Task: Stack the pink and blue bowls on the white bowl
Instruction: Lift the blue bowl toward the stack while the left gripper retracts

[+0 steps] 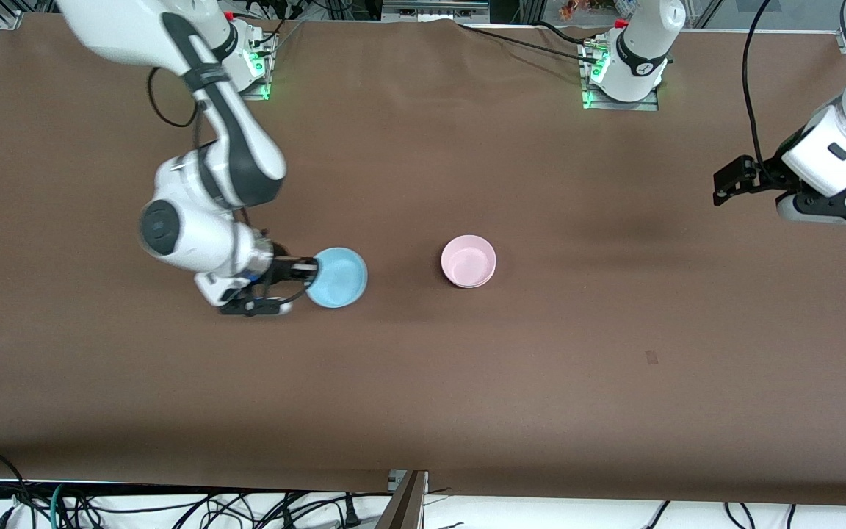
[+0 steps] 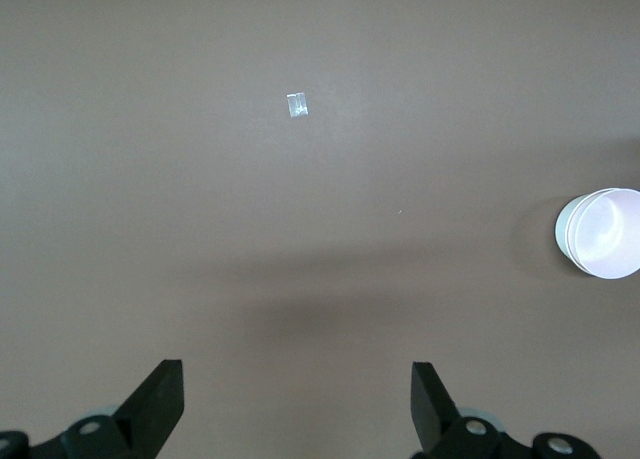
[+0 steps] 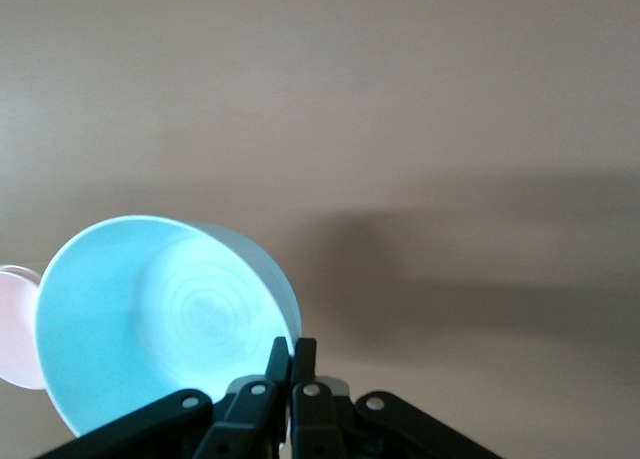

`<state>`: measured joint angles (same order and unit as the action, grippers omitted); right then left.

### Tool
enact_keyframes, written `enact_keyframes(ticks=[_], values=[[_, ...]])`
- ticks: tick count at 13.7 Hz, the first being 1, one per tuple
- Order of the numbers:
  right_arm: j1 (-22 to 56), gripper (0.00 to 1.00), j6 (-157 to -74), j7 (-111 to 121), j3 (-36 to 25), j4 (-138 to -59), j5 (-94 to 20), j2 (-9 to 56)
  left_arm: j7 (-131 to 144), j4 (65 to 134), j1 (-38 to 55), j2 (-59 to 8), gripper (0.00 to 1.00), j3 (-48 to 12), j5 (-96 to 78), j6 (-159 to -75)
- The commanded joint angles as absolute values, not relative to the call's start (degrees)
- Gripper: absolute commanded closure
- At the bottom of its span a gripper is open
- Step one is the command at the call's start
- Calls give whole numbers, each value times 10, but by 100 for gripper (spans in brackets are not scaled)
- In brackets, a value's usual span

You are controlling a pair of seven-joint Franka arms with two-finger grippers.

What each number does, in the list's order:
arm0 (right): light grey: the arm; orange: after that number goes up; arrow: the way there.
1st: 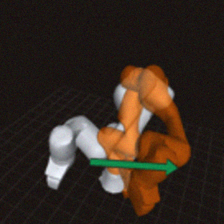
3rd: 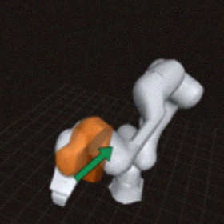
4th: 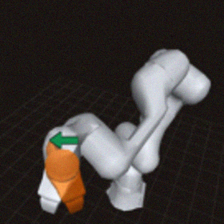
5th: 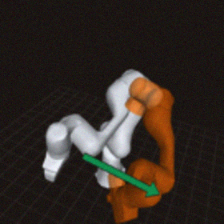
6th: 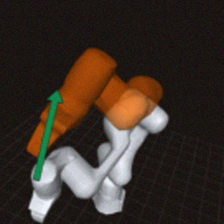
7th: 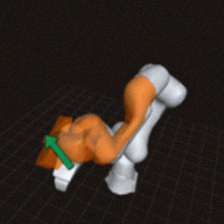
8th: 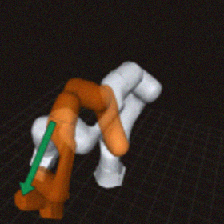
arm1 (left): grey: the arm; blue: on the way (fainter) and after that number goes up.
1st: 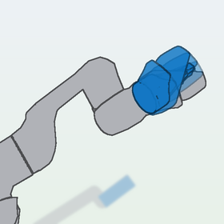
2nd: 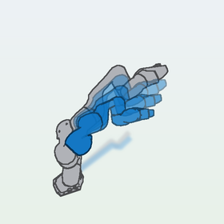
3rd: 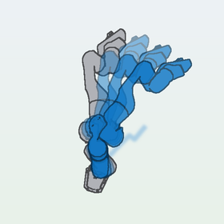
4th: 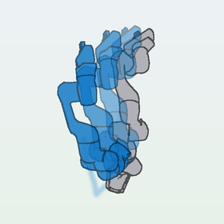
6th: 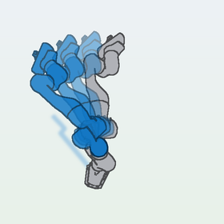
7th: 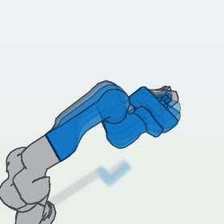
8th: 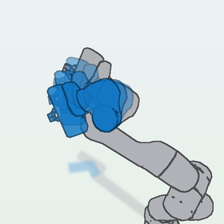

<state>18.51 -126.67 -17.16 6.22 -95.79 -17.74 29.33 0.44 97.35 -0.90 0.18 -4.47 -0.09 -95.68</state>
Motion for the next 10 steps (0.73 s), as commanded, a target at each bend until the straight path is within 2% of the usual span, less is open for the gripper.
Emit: enact_keyframes(ticks=[1,10], values=[[240,100,-1280,-267,57,-905,-175,329,0,983,-1,5,0,-36,-4,-970],[375,100,-1403,-510,53,-805,-137,436,-1,982,-3,0,0,-36,-4,-957]])
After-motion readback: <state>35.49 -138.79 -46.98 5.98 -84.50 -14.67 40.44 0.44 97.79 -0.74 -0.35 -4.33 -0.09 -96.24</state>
